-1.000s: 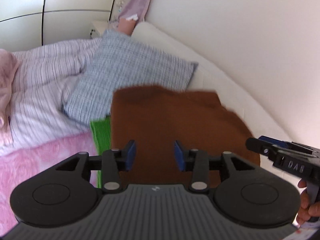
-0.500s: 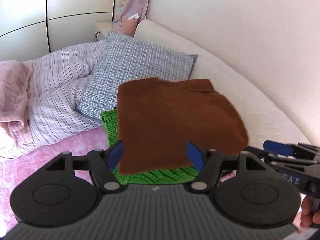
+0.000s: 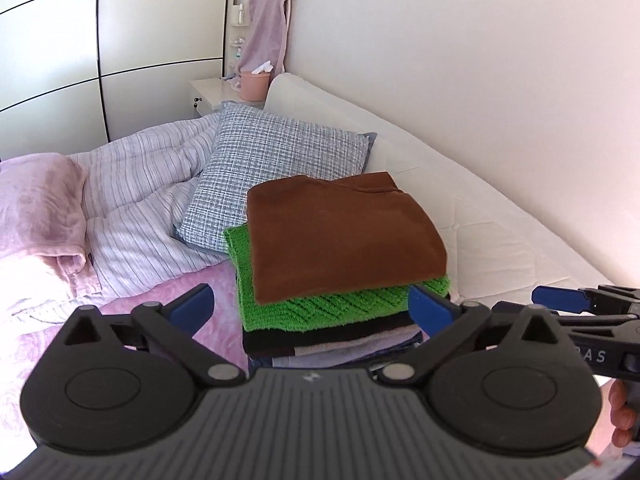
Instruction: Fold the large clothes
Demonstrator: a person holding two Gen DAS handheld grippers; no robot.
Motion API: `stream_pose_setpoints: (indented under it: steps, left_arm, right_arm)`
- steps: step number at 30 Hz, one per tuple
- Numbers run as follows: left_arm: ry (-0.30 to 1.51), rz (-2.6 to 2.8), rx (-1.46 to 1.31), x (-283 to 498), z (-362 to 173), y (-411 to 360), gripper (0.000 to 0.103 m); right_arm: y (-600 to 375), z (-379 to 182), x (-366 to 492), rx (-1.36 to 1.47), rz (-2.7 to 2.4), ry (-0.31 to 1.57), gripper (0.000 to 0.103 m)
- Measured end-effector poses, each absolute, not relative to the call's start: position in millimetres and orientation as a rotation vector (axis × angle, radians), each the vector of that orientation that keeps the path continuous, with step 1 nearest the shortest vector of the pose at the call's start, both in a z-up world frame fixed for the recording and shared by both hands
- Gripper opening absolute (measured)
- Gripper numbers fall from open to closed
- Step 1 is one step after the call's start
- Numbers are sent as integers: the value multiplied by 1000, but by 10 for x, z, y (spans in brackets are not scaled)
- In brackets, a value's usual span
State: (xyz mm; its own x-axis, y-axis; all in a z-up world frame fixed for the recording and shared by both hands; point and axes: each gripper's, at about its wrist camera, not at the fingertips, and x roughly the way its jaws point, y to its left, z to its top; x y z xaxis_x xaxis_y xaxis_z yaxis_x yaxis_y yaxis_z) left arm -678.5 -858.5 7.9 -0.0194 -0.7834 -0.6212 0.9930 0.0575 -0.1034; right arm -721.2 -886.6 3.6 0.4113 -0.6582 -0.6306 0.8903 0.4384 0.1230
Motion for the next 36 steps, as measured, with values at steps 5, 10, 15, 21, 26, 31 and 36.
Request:
stream_pose_setpoints:
  steps: [5, 10, 15, 21, 26, 31, 36]
  left_arm:
    - [591, -1442, 474, -6908, 89, -8351, 102]
    - [632, -1450, 487, -6922, 58, -8153, 102]
    - [671, -1433, 520, -6955, 43, -8020, 102]
    - [671, -1413, 541, -6975, -11, -7885, 102]
    - [702, -1403, 568, -6954, -84, -7832, 102]
    - [731, -1395, 591, -6931, -190, -7775, 102]
    - [741, -1396, 605, -6926, -246, -7713, 102]
  right_arm:
    - [-8729, 66, -7283, 523, -1038, 561, 58]
    - [-8559, 85, -7332, 539, -1043, 597, 58]
    - [-8437, 66, -7365, 572, -1032, 602, 58]
    - [-8306, 15, -7403, 613, -1009, 607, 58]
    - [-8225, -24, -7387, 631, -992, 616, 58]
    - [-8136, -100, -7364, 656, -984, 639, 58]
    - [-8049, -180, -7339, 679, -970, 660, 58]
